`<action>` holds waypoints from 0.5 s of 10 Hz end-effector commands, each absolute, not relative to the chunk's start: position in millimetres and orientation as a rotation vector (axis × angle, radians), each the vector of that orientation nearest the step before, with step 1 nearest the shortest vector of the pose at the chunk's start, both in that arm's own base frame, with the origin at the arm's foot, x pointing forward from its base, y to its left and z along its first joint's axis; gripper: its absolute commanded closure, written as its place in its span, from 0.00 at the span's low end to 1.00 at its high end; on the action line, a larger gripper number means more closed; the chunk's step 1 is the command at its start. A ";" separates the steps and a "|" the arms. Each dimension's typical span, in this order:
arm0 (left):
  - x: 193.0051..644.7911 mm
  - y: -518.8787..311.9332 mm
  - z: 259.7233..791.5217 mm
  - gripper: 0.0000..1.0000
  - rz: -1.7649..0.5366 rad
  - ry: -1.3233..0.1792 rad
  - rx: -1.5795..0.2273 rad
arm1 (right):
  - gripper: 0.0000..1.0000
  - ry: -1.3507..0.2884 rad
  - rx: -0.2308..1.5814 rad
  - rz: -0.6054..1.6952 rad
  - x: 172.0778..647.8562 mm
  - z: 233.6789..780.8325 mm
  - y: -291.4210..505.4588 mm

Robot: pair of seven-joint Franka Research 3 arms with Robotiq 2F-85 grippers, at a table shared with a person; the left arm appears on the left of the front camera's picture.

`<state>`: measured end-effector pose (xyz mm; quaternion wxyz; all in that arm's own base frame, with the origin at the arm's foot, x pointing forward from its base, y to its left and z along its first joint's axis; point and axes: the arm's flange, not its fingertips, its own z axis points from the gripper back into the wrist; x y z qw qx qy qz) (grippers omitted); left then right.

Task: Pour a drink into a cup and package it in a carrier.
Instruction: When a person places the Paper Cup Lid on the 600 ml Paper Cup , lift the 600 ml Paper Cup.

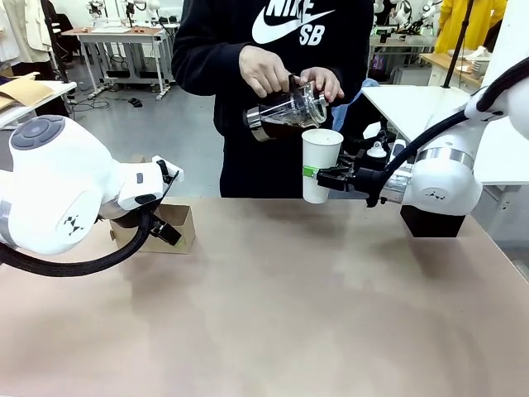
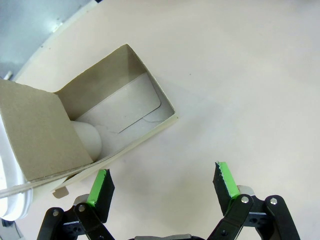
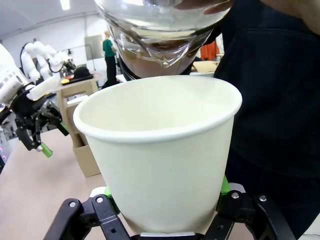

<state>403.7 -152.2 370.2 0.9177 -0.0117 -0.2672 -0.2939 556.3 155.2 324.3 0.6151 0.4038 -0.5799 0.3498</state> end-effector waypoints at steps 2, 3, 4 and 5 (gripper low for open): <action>403.6 -152.0 370.4 0.00 -0.604 -0.550 -0.026 | 0.20 -1.345 0.928 0.800 554.0 327.4 156.7; 403.6 -152.0 370.4 0.00 -0.604 -0.550 -0.026 | 0.20 -1.345 0.928 0.800 554.0 327.4 156.7; 403.6 -152.0 370.4 0.00 -0.604 -0.550 -0.026 | 0.20 -1.345 0.928 0.800 554.0 327.4 156.7; 403.6 -152.0 370.4 0.00 -0.604 -0.550 -0.026 | 0.20 -1.345 0.928 0.800 554.0 327.4 156.7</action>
